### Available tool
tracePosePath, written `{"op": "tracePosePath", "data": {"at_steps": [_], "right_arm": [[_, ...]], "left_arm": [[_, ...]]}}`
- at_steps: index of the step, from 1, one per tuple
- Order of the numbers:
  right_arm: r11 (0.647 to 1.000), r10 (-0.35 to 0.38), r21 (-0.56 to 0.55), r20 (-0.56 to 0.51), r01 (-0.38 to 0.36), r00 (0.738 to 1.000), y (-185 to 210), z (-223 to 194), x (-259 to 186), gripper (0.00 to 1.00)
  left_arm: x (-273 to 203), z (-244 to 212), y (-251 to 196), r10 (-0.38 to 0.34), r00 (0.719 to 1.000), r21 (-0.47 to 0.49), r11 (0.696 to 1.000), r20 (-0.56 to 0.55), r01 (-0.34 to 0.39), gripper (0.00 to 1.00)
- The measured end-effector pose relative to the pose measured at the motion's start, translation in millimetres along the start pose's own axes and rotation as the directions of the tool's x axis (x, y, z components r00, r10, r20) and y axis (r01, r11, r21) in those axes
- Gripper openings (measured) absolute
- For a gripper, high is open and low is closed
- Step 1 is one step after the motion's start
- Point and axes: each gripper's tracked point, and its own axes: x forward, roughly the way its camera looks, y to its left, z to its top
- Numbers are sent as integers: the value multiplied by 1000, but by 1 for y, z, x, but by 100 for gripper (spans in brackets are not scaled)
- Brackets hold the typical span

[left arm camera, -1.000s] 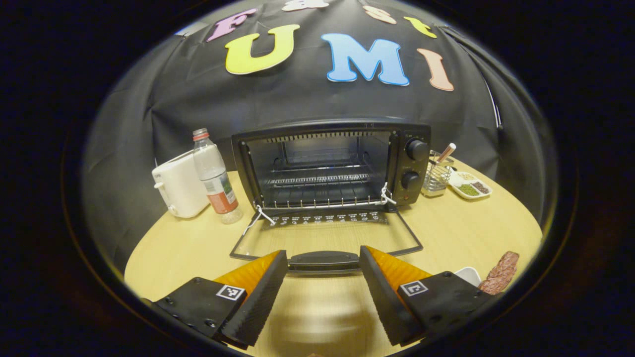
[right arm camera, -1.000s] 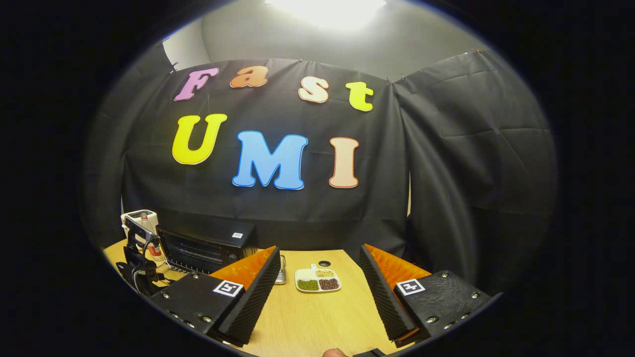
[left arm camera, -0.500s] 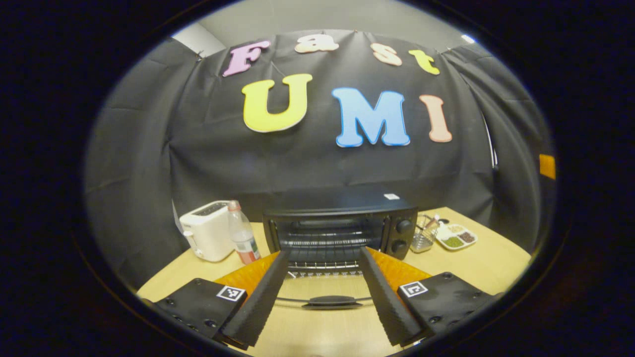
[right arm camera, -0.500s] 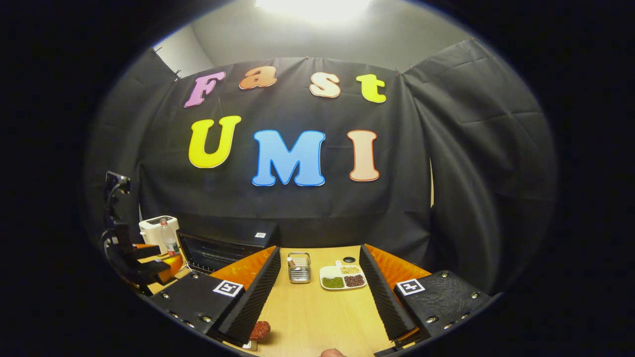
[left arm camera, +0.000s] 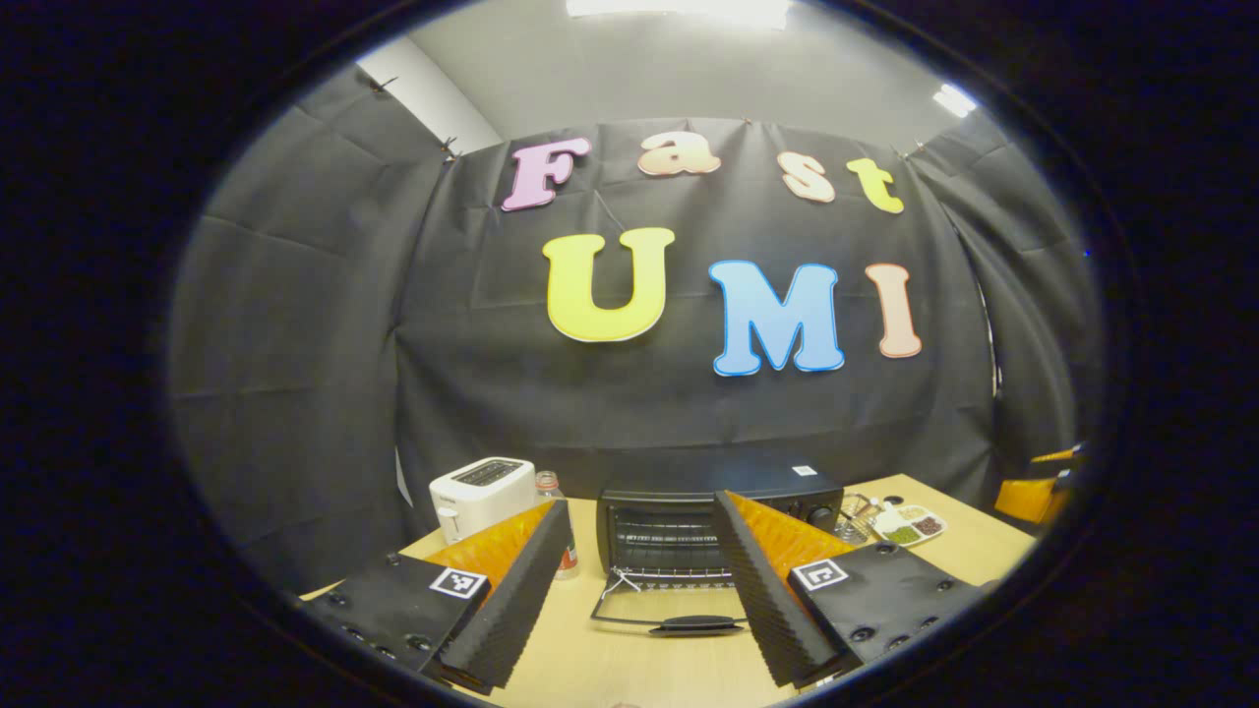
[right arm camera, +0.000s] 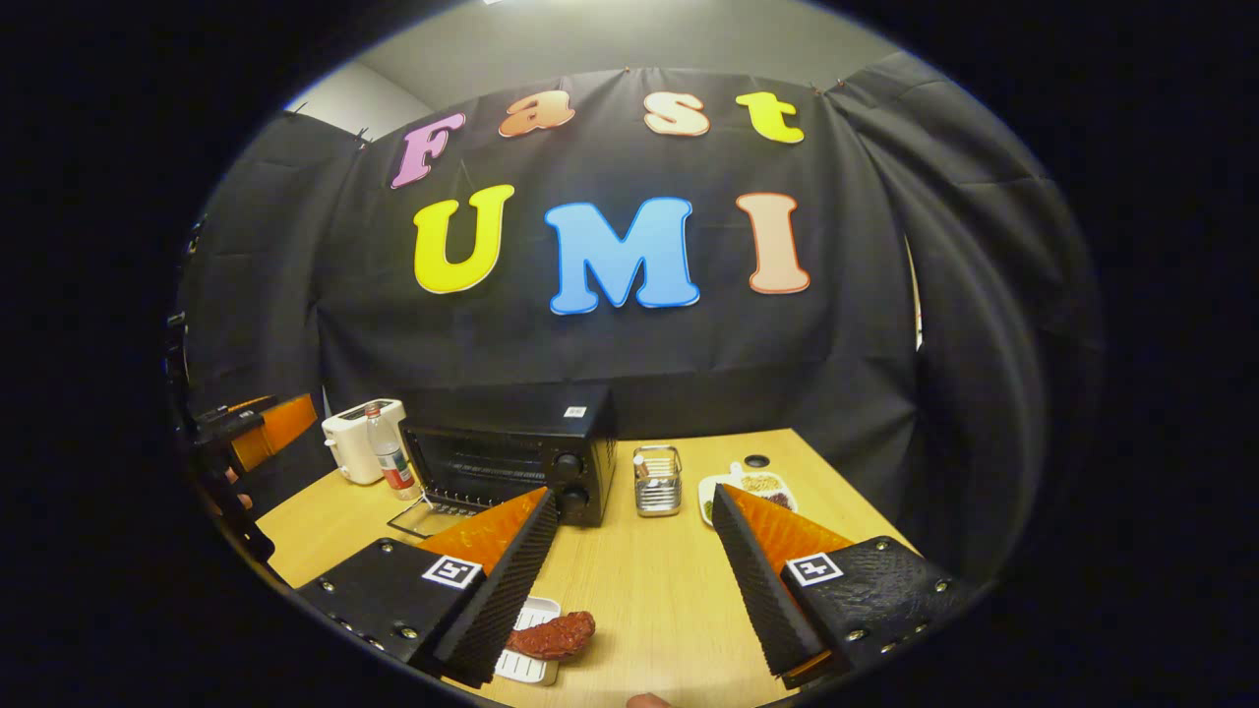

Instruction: Open the electric oven with the left hand, put the food in, and close the electric oven.

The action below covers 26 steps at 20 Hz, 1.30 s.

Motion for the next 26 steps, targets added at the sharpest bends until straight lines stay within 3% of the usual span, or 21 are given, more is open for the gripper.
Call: {"op": "tracePosePath", "data": {"at_steps": [4, 9, 10, 11, 12, 13, 15, 16, 17, 18, 21, 26], "right_arm": [[990, 72, 130, -104, -58, 992, 11, -36, 8, 97], [951, 131, 304, -262, -47, 956, 13, -88, 15, 98], [940, 143, 337, -284, -40, 948, 14, -96, 15, 98], [931, 155, 363, -302, -37, 941, 14, -102, 14, 98], [924, 164, 382, -319, -32, 933, 18, -108, 15, 97], [918, 174, 396, -339, -28, 925, 19, -115, 16, 97], [906, 193, 424, -366, -22, 911, 19, -128, 18, 98], [896, 205, 443, -376, -19, 904, 21, -132, 19, 98], [888, 215, 460, -389, -13, 896, 23, -136, 20, 98], [879, 227, 477, -402, -9, 887, 26, -141, 19, 98], [851, 266, 525, -440, 5, 858, 34, -155, 21, 98], [789, 345, 615, -469, 20, 813, 51, -174, 18, 95]], "left_arm": [[-12, 4, 23, 46, 999, -14, 999, 10, -46, 100], [-21, 8, 37, 67, 998, 4, 998, 11, -67, 92], [-22, 6, 39, 69, 998, 2, 998, 9, -69, 96], [-23, 7, 41, 74, 997, 0, 997, 10, -74, 90], [-23, 8, 44, 79, 997, -1, 997, 11, -78, 96], [-25, 9, 47, 83, 996, 1, 997, 11, -83, 90], [-26, 8, 51, 91, 996, 9, 996, 10, -91, 97], [-26, 7, 52, 93, 996, 14, 996, 6, -93, 90], [-27, 6, 54, 95, 995, 19, 995, 4, -95, 90], [-27, 5, 56, 98, 995, 21, 995, 4, -98, 97], [-29, 6, 60, 106, 994, 20, 994, -1, -106, 100], [-31, 2, 68, 124, 992, 15, 992, -8, -123, 94]]}}
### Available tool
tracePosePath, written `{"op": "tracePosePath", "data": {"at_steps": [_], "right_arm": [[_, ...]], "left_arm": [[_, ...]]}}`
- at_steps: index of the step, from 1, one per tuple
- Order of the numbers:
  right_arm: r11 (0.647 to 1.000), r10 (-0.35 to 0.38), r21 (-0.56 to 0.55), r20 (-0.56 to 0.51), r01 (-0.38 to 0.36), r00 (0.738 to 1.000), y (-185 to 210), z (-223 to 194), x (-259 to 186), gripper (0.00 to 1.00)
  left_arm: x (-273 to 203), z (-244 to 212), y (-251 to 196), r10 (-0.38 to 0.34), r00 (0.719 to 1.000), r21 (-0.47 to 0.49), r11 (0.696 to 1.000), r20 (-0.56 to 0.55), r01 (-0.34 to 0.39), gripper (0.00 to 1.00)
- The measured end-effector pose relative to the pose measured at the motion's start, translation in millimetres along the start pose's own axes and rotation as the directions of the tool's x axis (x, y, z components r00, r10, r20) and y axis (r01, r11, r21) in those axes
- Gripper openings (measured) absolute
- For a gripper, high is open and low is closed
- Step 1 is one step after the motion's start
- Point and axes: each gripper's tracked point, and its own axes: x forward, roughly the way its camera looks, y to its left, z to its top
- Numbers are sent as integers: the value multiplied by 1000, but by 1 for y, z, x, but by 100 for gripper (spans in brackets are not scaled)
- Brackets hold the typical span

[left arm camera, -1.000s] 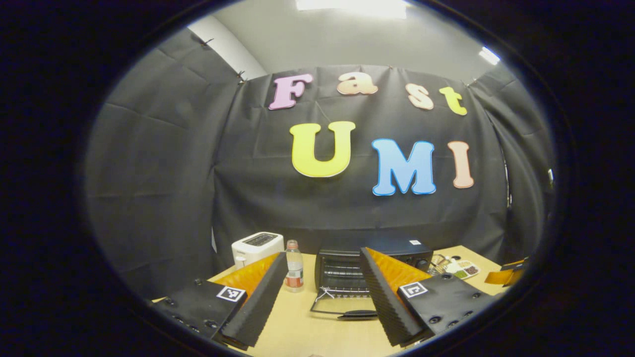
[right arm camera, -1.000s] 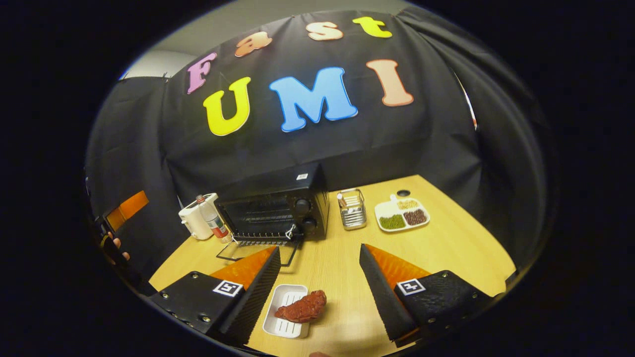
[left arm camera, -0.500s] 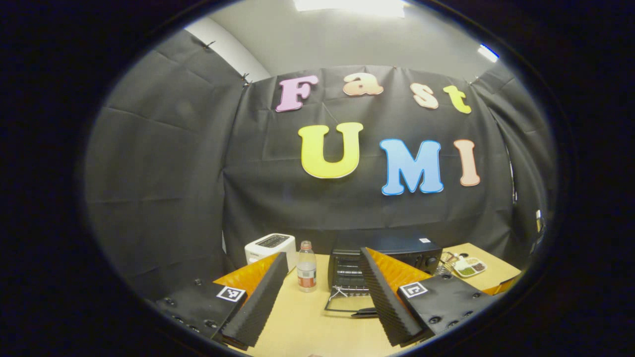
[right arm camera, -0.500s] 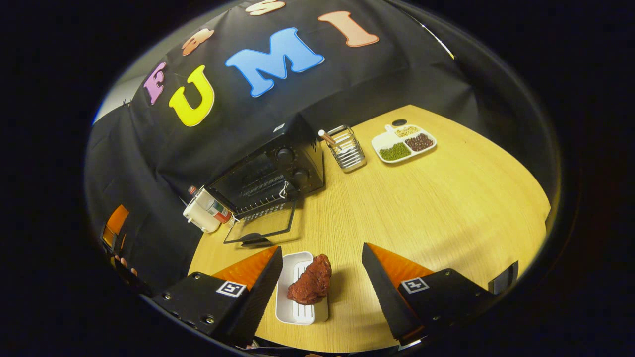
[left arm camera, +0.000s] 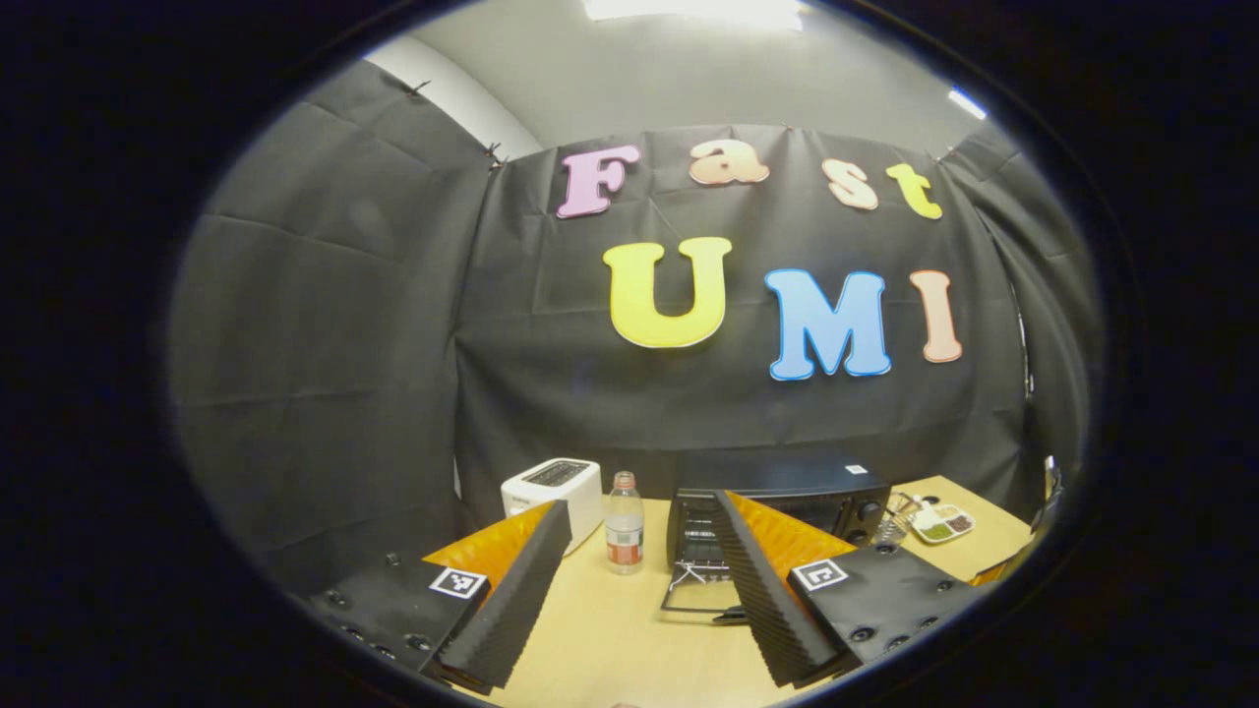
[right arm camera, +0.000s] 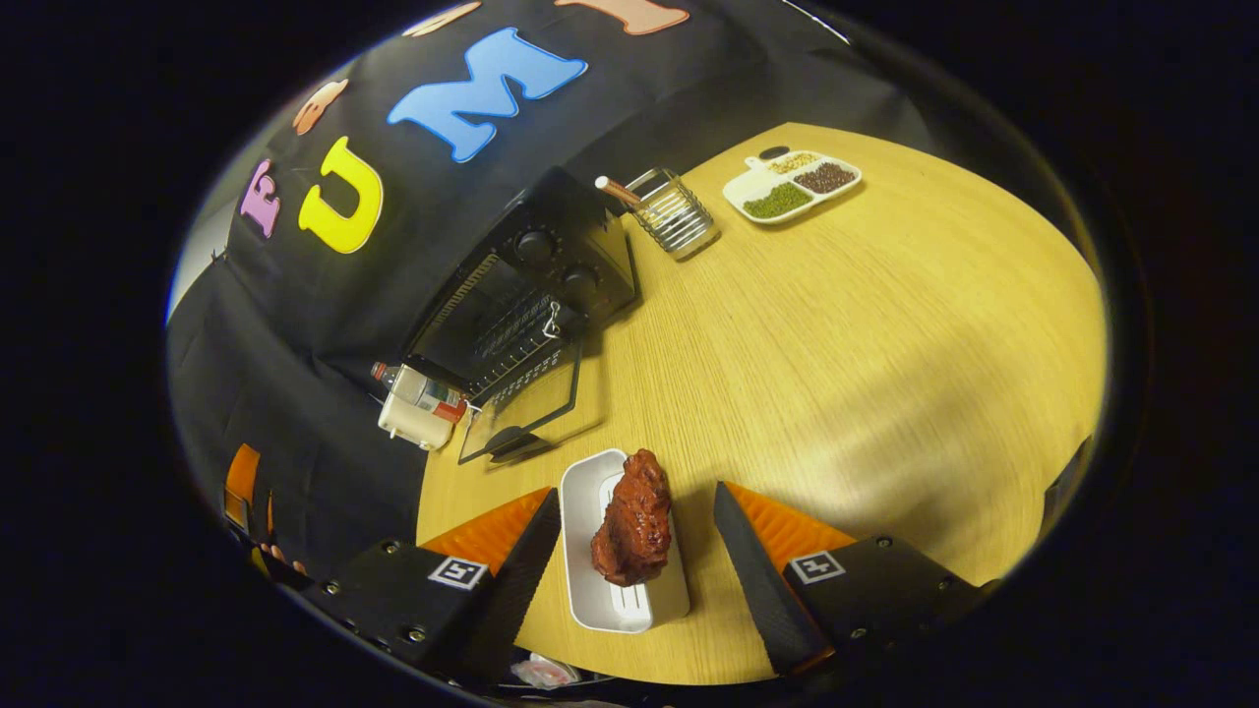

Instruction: Open the electric oven with the left hand, put the food in, and close the electric oven.

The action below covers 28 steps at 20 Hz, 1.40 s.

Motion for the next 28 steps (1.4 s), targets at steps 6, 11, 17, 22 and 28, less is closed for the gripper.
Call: {"op": "tracePosePath", "data": {"at_steps": [6, 11, 17, 22, 28], "right_arm": [[998, 22, 61, -53, -18, 998, 1, -12, 6, 52], [999, 8, 43, -50, -6, 999, 1, -10, 9, 23], [998, 47, 34, -33, -46, 998, 18, 0, 0, 9], [993, 102, 51, 26, -103, 994, 51, 28, -14, 9], [991, 129, 12, 87, -130, 988, 89, 59, -4, 9]], "left_arm": [[1, -3, 8, 18, 1000, -11, 1000, -8, -18, 90], [3, -4, 7, 11, 1000, -19, 1000, -12, -11, 100], [10, -3, 5, -4, 1000, -20, 1000, -8, 4, 97], [24, -7, 0, -26, 1000, -28, 999, -10, 26, 97], [39, -18, 7, -41, 999, -46, 998, -34, 39, 97]]}}
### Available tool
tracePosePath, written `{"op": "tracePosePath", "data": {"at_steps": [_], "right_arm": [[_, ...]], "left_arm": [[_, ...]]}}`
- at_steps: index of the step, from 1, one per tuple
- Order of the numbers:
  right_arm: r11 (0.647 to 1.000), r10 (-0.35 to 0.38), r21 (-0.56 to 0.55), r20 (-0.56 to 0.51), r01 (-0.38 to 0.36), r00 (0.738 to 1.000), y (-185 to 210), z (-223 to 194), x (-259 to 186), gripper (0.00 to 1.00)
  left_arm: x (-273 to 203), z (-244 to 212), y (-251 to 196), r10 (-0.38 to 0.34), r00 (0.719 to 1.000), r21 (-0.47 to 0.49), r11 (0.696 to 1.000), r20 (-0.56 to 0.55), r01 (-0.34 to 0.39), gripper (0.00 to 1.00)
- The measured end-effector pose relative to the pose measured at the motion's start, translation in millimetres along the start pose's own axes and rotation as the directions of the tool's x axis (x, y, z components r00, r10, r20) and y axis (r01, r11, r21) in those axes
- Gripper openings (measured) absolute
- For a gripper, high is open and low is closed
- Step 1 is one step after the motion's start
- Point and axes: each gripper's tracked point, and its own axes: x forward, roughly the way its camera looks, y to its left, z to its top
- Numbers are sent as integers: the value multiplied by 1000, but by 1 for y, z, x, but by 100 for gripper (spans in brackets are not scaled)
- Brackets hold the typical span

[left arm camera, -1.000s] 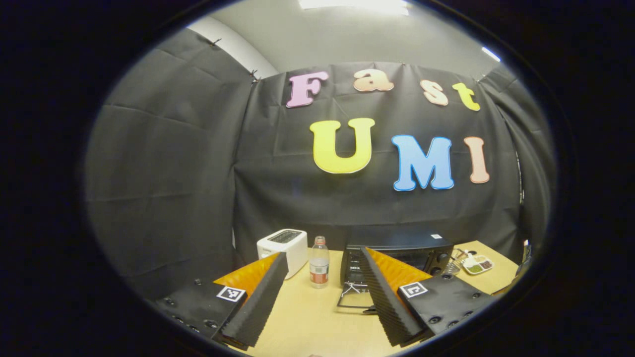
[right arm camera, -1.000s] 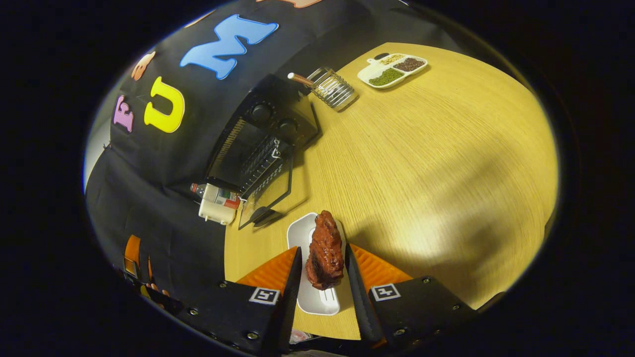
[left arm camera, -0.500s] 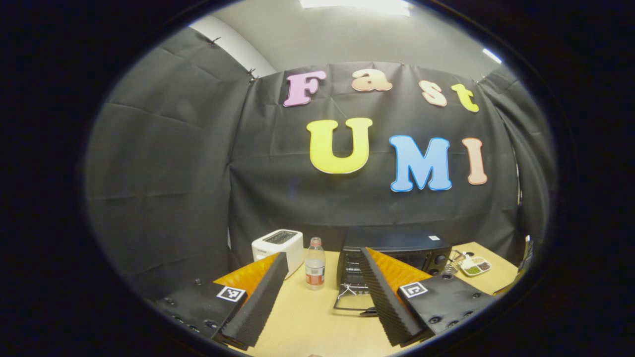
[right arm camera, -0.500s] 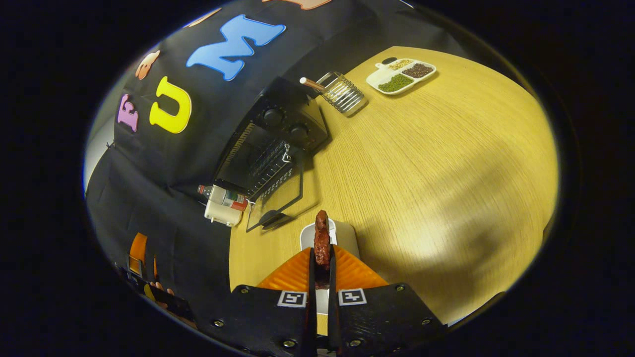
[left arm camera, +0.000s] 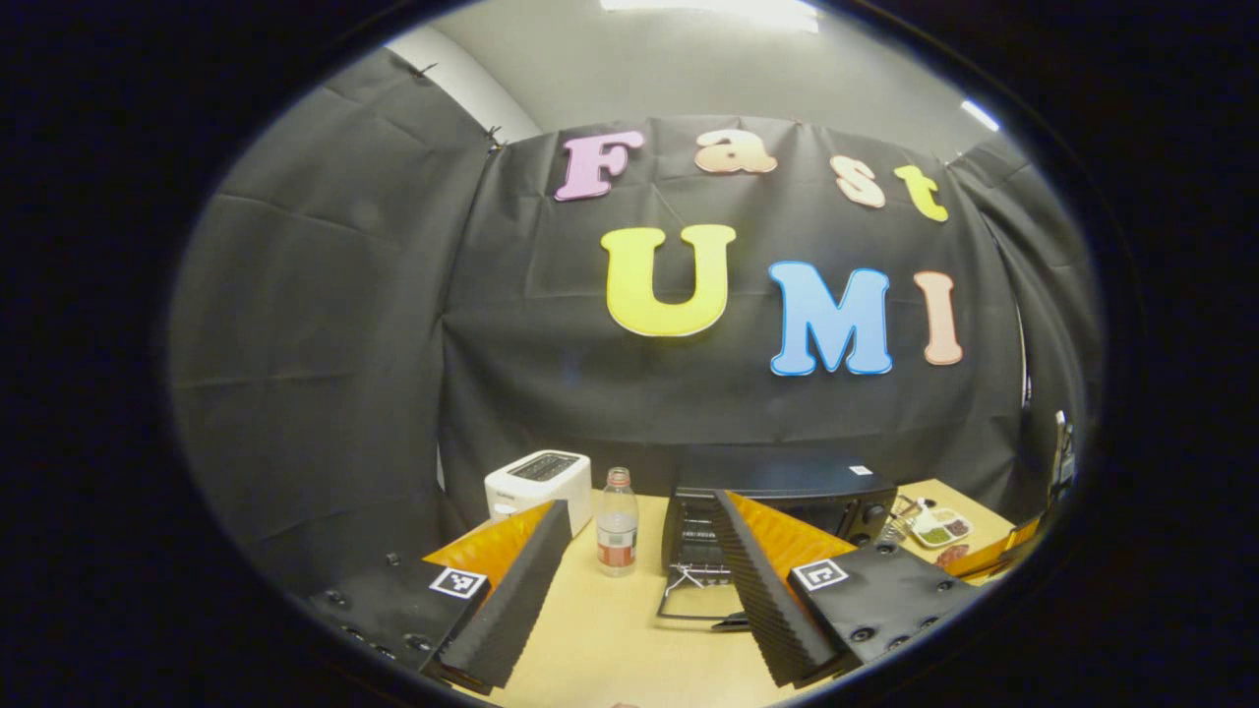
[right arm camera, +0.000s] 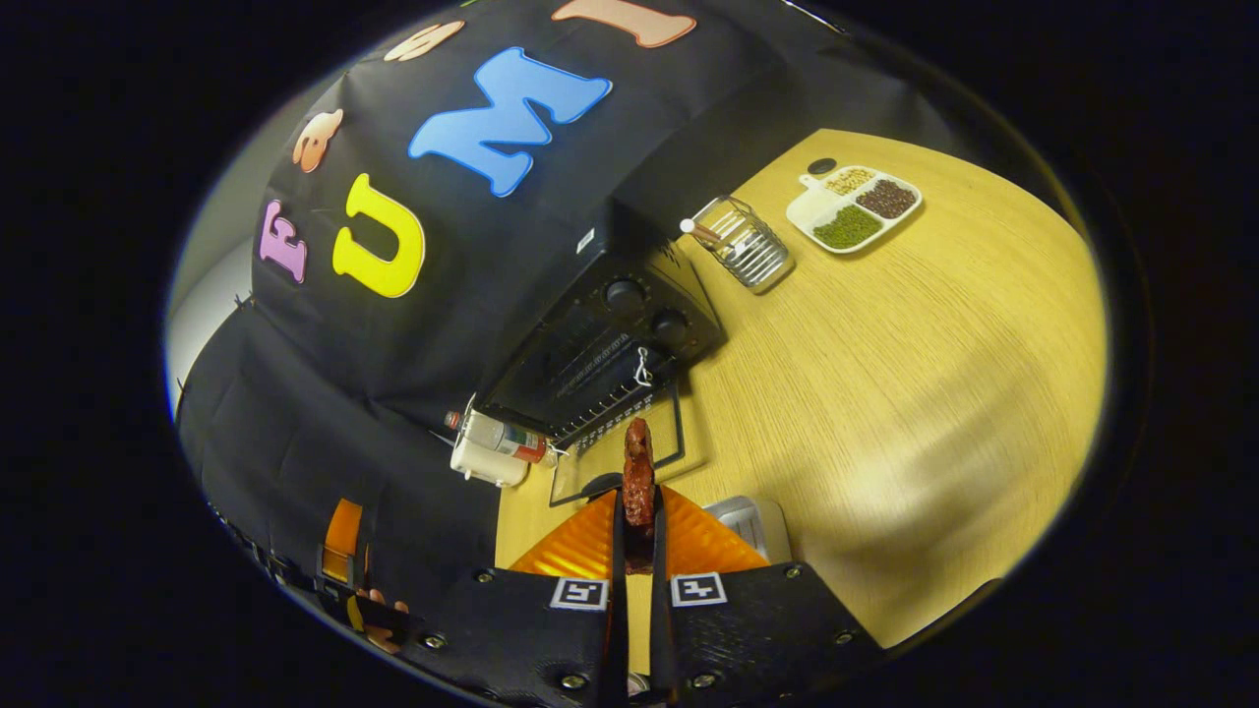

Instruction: Open the electric oven with the left hand, put the food in, and close the electric oven.

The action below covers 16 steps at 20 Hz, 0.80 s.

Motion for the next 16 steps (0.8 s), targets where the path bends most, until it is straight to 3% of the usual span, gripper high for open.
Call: {"op": "tracePosePath", "data": {"at_steps": [16], "right_arm": [[993, 77, 84, 76, -84, 994, 76, 28, 122, 9]], "left_arm": [[42, 7, 49, -11, 1000, -5, 1000, -11, 11, 100]]}}
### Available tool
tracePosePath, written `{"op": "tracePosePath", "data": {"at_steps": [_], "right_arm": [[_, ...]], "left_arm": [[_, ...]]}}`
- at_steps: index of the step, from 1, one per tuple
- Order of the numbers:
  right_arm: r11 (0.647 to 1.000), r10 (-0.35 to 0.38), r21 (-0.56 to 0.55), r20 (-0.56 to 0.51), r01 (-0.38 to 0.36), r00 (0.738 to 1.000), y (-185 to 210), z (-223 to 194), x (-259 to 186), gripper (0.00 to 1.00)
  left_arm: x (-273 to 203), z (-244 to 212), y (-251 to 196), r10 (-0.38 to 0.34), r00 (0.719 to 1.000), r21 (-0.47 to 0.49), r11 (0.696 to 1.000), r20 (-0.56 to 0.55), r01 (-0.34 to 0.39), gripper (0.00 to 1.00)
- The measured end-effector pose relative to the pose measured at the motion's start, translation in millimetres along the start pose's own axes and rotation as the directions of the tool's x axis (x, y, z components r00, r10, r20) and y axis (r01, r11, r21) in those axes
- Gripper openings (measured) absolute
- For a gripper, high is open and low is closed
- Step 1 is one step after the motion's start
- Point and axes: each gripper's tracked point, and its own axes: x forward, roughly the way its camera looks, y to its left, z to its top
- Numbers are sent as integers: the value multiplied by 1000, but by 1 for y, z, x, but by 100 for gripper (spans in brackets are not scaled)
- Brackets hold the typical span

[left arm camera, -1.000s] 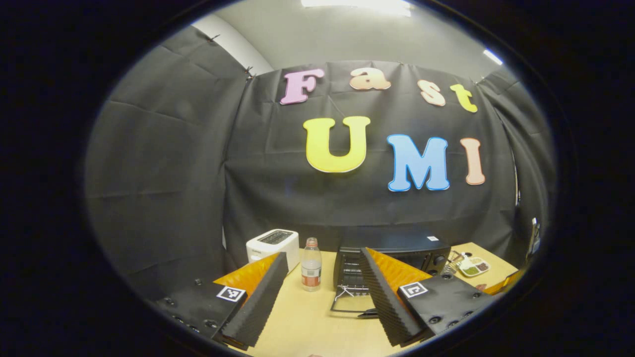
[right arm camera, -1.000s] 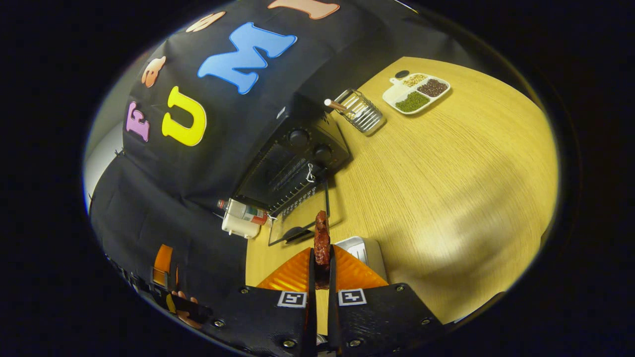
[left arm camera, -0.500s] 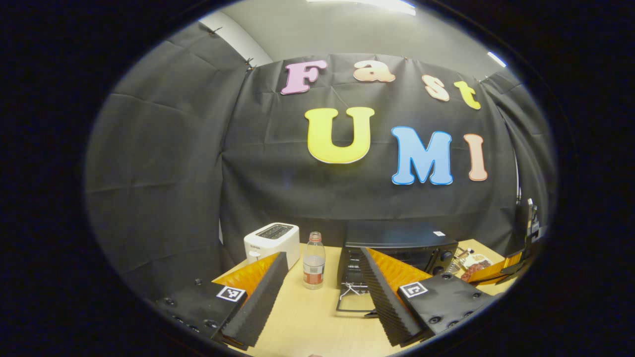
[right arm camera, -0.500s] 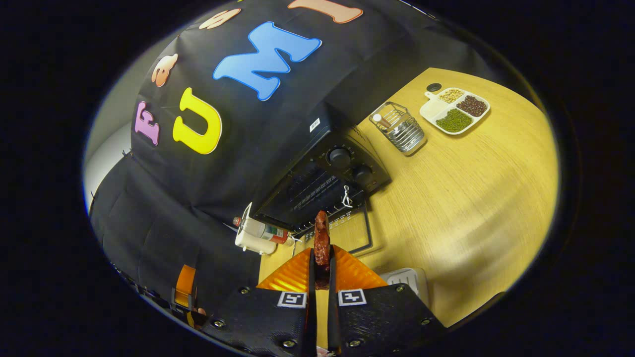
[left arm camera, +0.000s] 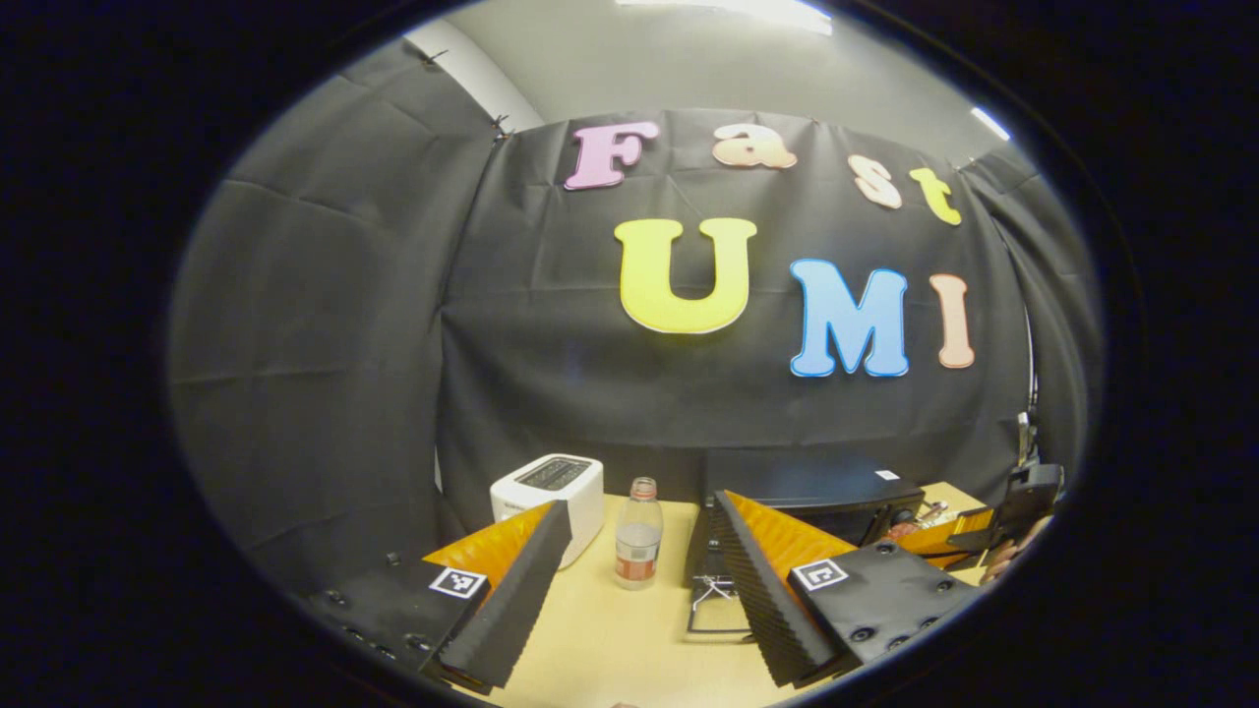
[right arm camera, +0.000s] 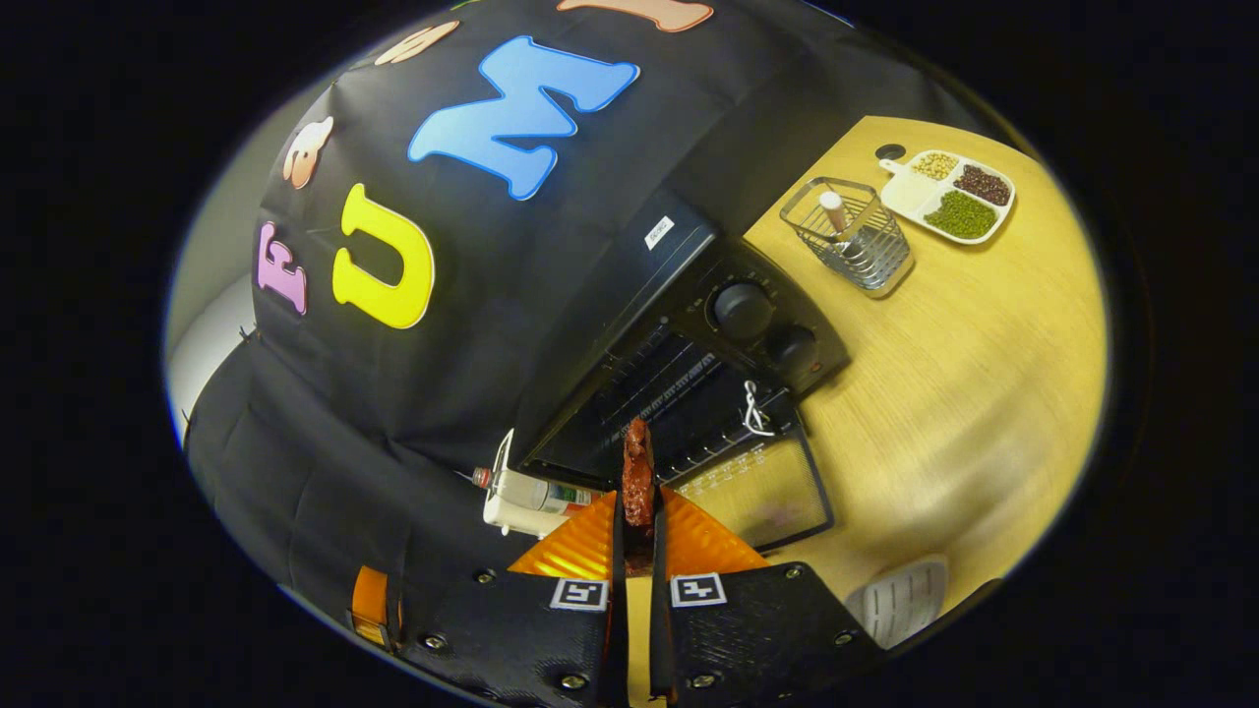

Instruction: Open the electric oven with the left hand, put the food in, and close the electric oven.

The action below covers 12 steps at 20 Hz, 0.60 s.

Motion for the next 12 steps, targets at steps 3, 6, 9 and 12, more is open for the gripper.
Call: {"op": "tracePosePath", "data": {"at_steps": [3, 6, 9, 12], "right_arm": [[1000, -4, -4, 32, 4, 999, 5, 4, 24, 8], [1000, 5, -4, 46, -5, 999, 11, 1, 46, 9], [1000, 18, 15, 71, -19, 997, 14, 1, 70, 9], [999, 25, 31, 92, -27, 995, 14, 1, 93, 9]], "left_arm": [[5, -3, 8, 4, 1000, -3, 1000, -12, -4, 100], [8, -4, 16, 5, 1000, -20, 1000, -22, -5, 97], [13, 0, 24, 7, 1000, -21, 1000, -22, -7, 100], [17, 0, 32, 16, 1000, 0, 1000, -22, -16, 100]]}}
